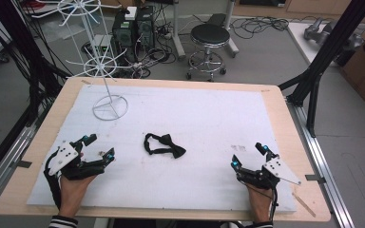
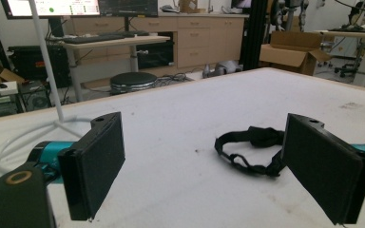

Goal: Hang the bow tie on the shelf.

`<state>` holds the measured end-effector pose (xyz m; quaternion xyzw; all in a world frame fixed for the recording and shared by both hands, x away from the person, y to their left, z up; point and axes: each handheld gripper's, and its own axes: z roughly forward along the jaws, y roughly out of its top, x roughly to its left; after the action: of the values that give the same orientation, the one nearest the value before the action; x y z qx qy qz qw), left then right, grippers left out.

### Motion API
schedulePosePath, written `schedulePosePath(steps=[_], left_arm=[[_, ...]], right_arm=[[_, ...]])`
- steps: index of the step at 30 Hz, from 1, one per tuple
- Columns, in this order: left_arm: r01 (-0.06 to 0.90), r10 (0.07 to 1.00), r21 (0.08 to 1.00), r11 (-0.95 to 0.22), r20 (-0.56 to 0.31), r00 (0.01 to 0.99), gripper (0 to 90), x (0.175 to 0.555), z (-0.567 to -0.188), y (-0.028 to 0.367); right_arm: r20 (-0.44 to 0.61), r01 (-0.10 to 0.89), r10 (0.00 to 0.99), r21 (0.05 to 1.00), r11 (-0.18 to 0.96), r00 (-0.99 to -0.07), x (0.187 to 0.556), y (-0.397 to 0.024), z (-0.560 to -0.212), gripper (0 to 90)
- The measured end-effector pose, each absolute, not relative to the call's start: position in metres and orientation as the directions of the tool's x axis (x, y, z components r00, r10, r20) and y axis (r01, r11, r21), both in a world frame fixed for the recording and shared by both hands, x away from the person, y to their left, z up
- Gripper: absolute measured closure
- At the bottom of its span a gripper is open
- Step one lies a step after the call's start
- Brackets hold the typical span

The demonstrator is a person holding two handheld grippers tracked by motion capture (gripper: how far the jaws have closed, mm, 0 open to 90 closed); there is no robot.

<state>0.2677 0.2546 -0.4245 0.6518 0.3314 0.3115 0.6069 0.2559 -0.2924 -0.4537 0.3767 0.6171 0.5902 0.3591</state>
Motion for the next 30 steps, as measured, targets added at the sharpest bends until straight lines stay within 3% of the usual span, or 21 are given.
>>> schedulePosePath(steps=[14, 30], left_arm=[[0.121, 0.699, 0.981, -0.153, 0.021, 0.715, 14.5, 0.291, -0.383, 0.211], [0.195, 0.590, 0.925, -0.325, 0.037, 0.807, 15.0, 0.322, -0.372, 0.144]], right_arm=[[0.001, 0.040, 0.889, 0.999, 0.020, -0.458, 0.255, -0.292, -0.454, 2.8], [-0.017, 0.026, 0.887, 0.999, 0.032, -0.462, 0.254, -0.291, -0.454, 2.8]])
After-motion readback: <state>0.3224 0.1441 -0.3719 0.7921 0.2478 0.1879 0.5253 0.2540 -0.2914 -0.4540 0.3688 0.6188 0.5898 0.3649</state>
